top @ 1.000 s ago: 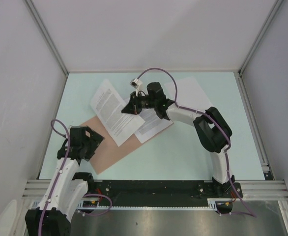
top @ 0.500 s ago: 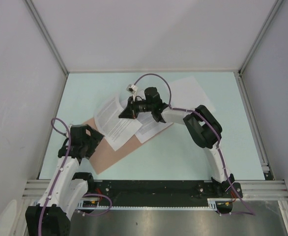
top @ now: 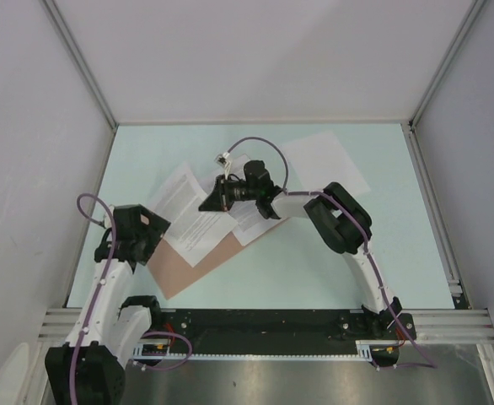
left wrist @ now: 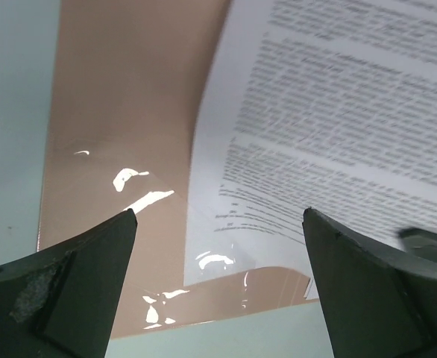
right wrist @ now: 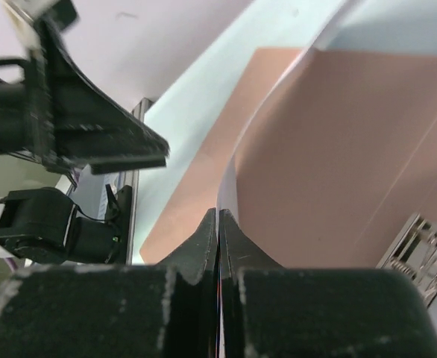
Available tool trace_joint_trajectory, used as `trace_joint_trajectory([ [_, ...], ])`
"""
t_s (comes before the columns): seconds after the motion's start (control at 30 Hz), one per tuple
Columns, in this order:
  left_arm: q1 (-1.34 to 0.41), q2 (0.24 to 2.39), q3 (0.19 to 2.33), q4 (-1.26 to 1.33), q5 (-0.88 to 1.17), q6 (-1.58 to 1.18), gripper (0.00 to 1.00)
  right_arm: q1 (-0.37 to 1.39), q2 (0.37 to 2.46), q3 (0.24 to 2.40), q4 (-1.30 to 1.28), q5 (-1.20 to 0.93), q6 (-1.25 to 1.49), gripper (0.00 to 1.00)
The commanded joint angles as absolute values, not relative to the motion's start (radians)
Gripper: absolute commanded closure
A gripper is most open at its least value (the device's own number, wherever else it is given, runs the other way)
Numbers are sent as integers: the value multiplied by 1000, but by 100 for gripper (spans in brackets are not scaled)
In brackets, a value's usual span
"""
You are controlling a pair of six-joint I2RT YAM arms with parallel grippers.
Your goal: Put the files into the folder
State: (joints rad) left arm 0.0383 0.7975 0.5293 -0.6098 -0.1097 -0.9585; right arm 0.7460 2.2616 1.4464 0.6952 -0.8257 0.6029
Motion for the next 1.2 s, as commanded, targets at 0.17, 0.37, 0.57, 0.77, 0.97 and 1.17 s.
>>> trace_joint_trajectory([
  [0.17, 205, 868, 557, -571, -11, -873, 0, 764, 2269, 1440, 485, -713, 592, 83],
  [0.37, 279, 899, 492, -517, 52, -856, 0, 742, 2203, 1445, 287, -667, 537, 55],
  [0.57, 281, 923, 482, -494, 52, -831, 0, 718, 2177, 1450, 201, -646, 443, 55],
  [0.77, 279, 896, 443, -479, 63, -828, 1, 727, 2200, 1470, 221, -655, 498, 78],
  [0.97, 281, 879, 393, -434, 87, -836, 0, 773, 2197, 1465, 202, -612, 578, 93],
  [1.17, 281, 890, 391, -437, 91, -827, 0, 802, 2207, 1456, 275, -595, 571, 97],
])
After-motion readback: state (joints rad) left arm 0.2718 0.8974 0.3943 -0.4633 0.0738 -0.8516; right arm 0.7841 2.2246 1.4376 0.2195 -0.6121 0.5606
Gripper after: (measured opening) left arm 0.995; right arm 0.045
